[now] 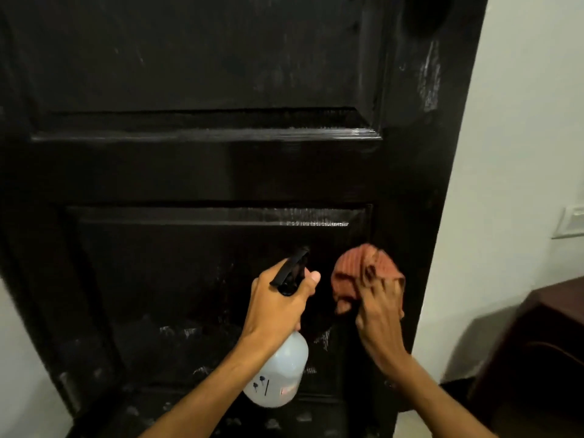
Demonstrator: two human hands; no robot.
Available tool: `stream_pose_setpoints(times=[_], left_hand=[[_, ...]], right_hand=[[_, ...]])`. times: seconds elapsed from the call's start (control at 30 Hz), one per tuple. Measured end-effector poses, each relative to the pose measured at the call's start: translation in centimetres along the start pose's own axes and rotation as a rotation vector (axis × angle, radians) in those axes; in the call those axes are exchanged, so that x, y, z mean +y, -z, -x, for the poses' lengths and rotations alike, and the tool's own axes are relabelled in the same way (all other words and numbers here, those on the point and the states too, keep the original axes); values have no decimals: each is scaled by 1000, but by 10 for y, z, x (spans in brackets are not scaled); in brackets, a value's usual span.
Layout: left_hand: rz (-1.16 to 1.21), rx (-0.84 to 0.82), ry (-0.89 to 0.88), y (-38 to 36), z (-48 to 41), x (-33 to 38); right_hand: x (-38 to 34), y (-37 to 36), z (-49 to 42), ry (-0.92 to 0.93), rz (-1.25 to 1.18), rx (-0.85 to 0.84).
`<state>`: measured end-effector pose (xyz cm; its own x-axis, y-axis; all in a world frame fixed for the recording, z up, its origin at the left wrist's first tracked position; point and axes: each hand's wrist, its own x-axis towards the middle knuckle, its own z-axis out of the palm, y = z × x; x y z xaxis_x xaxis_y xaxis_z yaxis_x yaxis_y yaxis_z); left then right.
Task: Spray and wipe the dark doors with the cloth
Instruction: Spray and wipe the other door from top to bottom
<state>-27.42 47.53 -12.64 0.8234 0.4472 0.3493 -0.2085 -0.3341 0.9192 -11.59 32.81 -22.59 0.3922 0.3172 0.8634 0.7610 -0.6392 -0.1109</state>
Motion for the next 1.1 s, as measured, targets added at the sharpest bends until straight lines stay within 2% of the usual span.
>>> stream_pose_setpoints(times=[0.07, 0.13, 0.17, 0.27, 0.3, 0.33, 0.43, 0.47, 0.5, 0.53, 0.6, 0.63, 0.7, 0.77, 0.87, 0.9, 0.93, 0.97, 1.07, 1.1], left_hand=[[-20, 19, -37, 17, -7, 5], [-28, 48, -44, 31, -9, 5], [-28, 72, -46, 37, -10, 5], [-23, 109, -58, 54, -13, 8], [-20, 104, -56, 59, -13, 9], [-23, 97, -50, 64, -12, 10], [-28, 84, -34, 80, -10, 10], [-22, 94, -31, 87, -11, 9], [-19, 113, -33, 95, -12, 9], [-19, 134, -40, 103, -14, 10], [-9, 168, -51, 115, -15, 10], [-7, 175, -49, 118, -14, 10], [-6, 177, -33, 119, -13, 10], [-3, 165, 0, 116, -15, 9], [-10, 140, 49, 112, -20, 6], [-14, 140, 49, 112, -22, 6], [-16, 150, 46, 115, -23, 5], [-18, 162, 43, 118, -24, 5], [-44, 186, 50, 127, -26, 4], [-47, 187, 52, 128, -25, 4]], right_hand=[[-22, 9, -54, -204, -108, 253], [-53, 6, -90, -305, -155, 353], [-74, -1, -99, -248, -151, 334], [-118, -22, -102, 158, -96, 185], [-118, -22, -103, 211, -88, 177], [-111, -20, -105, 167, -88, 204], [-84, -8, -102, -320, -121, 424], [-88, -9, -103, -416, -134, 476], [-102, -14, -108, -397, -134, 471], [-122, -22, -118, -267, -130, 426], [-167, -38, -138, 65, -130, 232], [-182, -44, -146, 163, -106, 174], [-186, -43, -147, 181, -98, 138], [-155, -34, -125, 13, -97, 202], [-94, -10, -91, -502, -74, 451], [-89, -9, -92, -613, -82, 509], [-96, -14, -100, -625, -100, 516], [-111, -23, -112, -518, -117, 481], [-173, -43, -138, 22, -138, 237], [-182, -44, -142, 106, -142, 185]])
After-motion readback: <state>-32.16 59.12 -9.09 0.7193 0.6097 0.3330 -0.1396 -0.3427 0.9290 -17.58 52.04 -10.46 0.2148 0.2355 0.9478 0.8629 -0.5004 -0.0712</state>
